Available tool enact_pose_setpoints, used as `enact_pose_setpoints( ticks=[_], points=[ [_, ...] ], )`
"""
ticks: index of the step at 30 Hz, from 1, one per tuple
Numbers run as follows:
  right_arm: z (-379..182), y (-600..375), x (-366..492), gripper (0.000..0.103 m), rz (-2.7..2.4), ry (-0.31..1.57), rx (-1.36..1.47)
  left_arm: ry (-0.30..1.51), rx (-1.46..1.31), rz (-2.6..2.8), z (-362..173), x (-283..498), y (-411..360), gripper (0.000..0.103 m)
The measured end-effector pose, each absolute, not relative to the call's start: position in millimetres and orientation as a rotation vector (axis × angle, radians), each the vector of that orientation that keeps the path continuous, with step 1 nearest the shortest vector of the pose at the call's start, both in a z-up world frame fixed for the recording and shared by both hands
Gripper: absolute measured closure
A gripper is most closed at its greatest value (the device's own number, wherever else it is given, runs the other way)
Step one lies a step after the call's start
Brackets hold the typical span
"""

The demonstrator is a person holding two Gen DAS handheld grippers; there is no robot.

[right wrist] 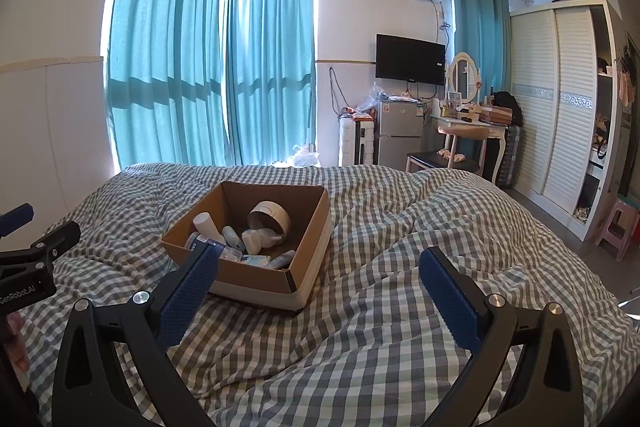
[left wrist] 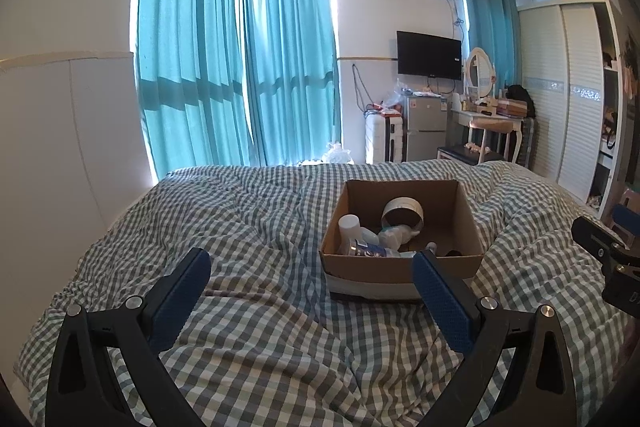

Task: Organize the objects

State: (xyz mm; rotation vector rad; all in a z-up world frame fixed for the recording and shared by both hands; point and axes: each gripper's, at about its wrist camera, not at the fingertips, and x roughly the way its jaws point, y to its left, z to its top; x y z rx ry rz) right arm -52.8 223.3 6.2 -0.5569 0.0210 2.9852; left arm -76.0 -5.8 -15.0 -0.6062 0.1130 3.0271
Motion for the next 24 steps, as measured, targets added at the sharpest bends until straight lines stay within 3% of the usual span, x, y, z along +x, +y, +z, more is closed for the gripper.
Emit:
enact_pose_setpoints(
  ticks=[24],
  points=[
    [-0.9, 216.0, -52.6, 0.002, 2.979, -0.006, -0.588, 0.077, -0.598, 2.986, -12.4, -68.1, -2.9, 0.0]
  ],
)
